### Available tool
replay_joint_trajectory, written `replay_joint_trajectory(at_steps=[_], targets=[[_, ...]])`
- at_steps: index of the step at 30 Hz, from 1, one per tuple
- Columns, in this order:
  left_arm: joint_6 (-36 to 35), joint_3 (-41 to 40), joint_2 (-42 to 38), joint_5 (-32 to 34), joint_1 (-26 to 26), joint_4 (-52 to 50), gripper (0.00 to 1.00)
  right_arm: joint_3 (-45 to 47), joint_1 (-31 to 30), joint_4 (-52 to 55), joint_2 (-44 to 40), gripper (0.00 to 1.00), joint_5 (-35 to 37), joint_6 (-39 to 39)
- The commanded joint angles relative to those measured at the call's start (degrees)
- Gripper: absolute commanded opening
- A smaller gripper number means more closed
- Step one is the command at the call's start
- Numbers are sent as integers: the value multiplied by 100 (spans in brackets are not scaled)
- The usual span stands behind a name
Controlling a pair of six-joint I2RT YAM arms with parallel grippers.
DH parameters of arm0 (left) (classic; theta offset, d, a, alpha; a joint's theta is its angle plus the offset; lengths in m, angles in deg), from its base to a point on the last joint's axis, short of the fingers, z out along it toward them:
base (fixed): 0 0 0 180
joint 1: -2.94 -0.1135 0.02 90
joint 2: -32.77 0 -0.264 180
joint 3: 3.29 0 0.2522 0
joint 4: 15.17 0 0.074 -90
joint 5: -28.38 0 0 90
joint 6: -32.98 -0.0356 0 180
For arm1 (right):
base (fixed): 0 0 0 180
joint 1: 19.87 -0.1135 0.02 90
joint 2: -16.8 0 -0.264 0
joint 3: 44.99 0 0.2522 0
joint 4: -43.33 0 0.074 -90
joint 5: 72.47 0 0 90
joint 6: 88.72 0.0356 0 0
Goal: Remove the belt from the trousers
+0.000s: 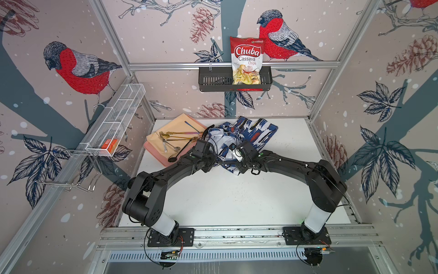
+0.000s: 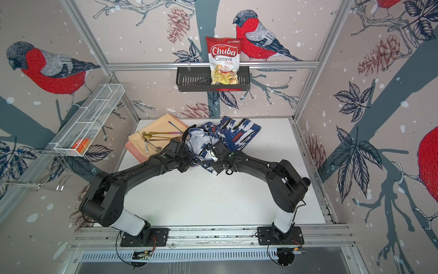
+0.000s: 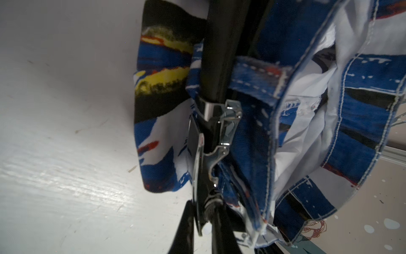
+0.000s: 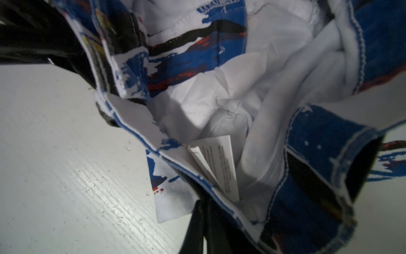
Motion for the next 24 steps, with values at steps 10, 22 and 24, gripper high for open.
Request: replay_joint_trajectory(at_steps=[10,22,24], targets=[[-879,932,566,968,-567,-476,0,-20,1400,2046,-32,0,2292,1361],[-1148,1459,1124,945,-929,-534,0,-74,2046,2005,-440,0,1696,1244],[-1067,1414,1177,797,-890,-426,0,-141,1717,1719,-597,0,1115,956]])
